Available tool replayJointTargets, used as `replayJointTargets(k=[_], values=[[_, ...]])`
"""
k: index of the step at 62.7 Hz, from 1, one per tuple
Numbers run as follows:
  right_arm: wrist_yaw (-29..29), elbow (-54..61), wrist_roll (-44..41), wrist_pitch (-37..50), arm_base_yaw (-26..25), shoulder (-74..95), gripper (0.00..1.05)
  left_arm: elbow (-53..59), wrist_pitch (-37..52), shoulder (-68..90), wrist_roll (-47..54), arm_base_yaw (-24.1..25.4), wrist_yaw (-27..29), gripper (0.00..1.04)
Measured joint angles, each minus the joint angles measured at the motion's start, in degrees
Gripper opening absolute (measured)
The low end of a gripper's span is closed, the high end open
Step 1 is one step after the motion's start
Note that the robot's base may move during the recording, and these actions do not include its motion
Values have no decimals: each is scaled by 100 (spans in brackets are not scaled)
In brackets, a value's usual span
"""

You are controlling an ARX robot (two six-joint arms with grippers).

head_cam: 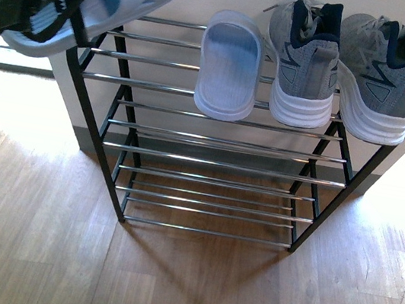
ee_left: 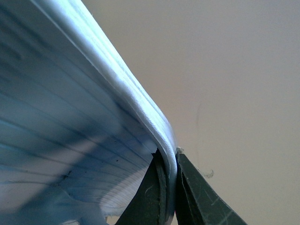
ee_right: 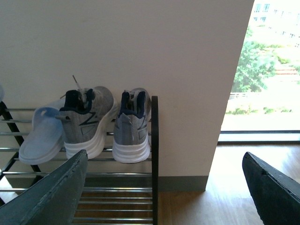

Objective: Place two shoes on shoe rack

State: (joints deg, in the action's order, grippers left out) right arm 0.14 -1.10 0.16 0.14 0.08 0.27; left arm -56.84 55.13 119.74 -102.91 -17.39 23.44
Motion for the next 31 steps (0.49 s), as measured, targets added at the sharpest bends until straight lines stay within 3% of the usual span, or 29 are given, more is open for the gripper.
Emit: replayJointTargets(k=[13,31], values=[[2,0,0,0,0,0,96,-946,-625,719,-1014,-105,254,2],[0,0,0,0,0,0,96,-2243,-1349,1333,-1690,-330,319,2]])
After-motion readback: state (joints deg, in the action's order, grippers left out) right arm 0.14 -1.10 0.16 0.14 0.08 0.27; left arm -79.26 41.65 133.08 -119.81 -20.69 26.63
